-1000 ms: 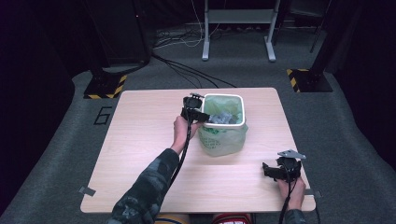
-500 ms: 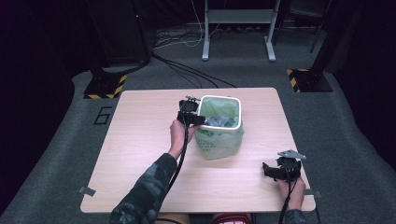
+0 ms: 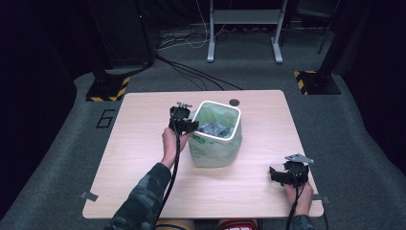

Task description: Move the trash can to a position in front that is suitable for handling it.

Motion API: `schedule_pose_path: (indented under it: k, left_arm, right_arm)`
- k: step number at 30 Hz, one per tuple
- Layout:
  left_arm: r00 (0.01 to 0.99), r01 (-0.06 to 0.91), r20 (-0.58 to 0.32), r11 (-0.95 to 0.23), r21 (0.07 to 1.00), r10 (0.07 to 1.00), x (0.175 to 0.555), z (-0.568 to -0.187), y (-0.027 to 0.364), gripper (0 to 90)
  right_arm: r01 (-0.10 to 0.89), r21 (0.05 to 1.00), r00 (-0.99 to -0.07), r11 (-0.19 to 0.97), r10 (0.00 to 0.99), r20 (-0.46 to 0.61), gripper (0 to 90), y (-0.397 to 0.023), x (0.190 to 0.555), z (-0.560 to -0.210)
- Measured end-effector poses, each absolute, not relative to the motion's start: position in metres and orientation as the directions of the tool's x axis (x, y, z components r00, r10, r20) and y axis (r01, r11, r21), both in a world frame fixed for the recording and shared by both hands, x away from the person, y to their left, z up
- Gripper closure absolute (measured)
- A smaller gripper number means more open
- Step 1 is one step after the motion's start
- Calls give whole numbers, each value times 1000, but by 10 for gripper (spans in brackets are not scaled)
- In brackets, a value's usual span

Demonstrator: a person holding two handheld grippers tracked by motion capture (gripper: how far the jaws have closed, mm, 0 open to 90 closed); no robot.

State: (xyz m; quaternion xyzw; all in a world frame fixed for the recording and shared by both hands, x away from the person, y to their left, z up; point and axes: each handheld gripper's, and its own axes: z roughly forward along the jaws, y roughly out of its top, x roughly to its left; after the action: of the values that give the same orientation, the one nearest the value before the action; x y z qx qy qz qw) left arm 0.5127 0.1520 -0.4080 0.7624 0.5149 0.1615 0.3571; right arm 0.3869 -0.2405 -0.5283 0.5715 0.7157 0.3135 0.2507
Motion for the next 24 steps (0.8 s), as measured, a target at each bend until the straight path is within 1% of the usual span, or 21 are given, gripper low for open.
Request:
schedule_pose_path:
  k: [8, 10, 12, 15, 17, 18, 19, 20, 21, 23, 24]
  left_arm:
    - [381, 668, -133, -173, 724, 915, 501, -410, 179, 686]
    - [383, 665, -130, -175, 726, 915, 499, -410, 182, 690]
    - [380, 662, -120, -179, 728, 917, 495, -410, 187, 713]
    - [382, 655, -108, -187, 732, 918, 488, -409, 194, 700]
    - [382, 654, -124, -173, 736, 916, 483, -410, 198, 651]
    - [376, 657, -133, -163, 736, 917, 480, -410, 201, 651]
    - [374, 661, -148, -151, 735, 916, 478, -410, 203, 631]
    - [374, 662, -160, -142, 736, 914, 476, -411, 205, 592]
    - [366, 665, -162, -136, 735, 916, 474, -412, 207, 592]
    - [359, 672, -191, -111, 732, 914, 470, -413, 211, 514]
    - [359, 675, -200, -105, 731, 912, 467, -414, 214, 495]
  right_arm:
    - [661, 735, -218, 148, 976, 0, 89, -240, 387, -528]
    - [661, 736, -218, 147, 976, 1, 89, -240, 387, -528]
    - [661, 735, -218, 148, 976, 0, 89, -240, 387, -528]
    - [662, 735, -217, 146, 976, 1, 90, -240, 387, -528]
    - [661, 736, -219, 148, 976, -1, 90, -241, 387, -528]
    - [660, 736, -218, 148, 976, 0, 90, -241, 387, -528]
    - [662, 735, -217, 146, 976, 1, 90, -241, 387, -528]
    - [662, 735, -215, 145, 977, 0, 90, -241, 387, -528]
    - [662, 735, -215, 145, 977, 0, 90, -241, 387, -528]
    - [664, 734, -210, 141, 978, 3, 90, -240, 386, -528]
    - [664, 734, -210, 141, 978, 2, 90, -240, 386, -528]
